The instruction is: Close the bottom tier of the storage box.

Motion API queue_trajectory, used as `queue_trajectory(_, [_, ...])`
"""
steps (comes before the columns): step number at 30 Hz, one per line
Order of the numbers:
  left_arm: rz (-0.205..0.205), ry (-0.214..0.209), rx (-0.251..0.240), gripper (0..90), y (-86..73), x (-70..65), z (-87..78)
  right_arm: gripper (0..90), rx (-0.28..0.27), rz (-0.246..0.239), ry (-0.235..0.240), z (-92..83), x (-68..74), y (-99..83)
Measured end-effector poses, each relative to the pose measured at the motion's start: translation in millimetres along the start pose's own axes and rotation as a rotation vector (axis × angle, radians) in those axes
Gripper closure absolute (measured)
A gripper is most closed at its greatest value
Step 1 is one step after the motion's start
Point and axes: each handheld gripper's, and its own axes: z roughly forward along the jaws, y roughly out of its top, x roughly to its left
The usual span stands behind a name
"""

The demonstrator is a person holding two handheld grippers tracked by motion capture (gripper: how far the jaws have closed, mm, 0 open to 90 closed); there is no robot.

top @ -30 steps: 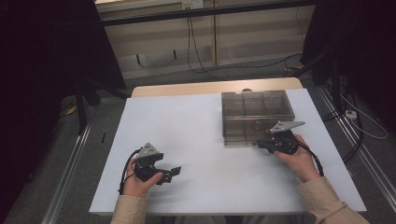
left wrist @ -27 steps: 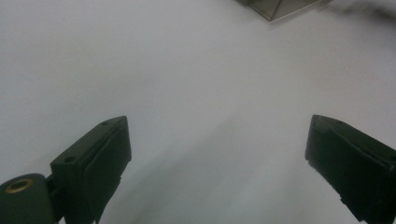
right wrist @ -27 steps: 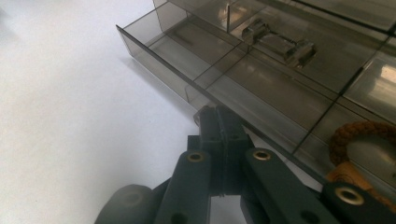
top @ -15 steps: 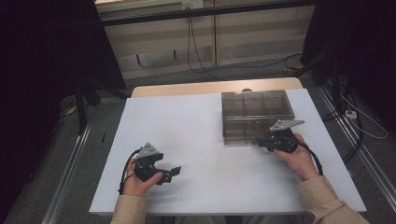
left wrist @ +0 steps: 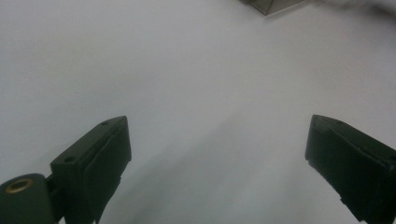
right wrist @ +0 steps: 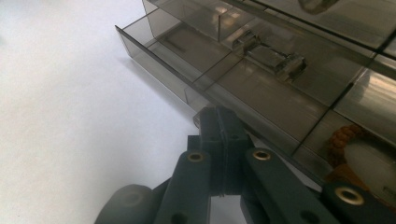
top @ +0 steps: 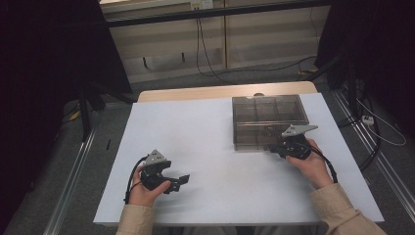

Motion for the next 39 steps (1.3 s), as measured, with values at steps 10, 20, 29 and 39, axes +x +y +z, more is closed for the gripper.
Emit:
queue_trajectory(10, [0.000, 0.003, 0.000, 7.1, 0.0, 0.7, 0.5, 90.0, -0.004, 0.007, -0.010, 2.4, -3.2, 1.9])
queue_trajectory(20, [-0.001, 0.000, -0.005, 7.1, 0.1, 0.6, 0.4, 90.0, -0.001, 0.007, -0.042, 4.4, -6.8, 3.4])
queue_trajectory(29, [-0.003, -0.001, -0.005, 7.1, 0.2, 1.2, 0.4, 90.0, 0.023, -0.007, -0.050, 5.4, -6.8, 2.1])
queue_trajectory(39, [-0.010, 0.000, -0.005, 7.1, -0.4, 1.3, 0.6, 90.0, 0.021, 0.003, -0.072, 12.1, -11.3, 1.7])
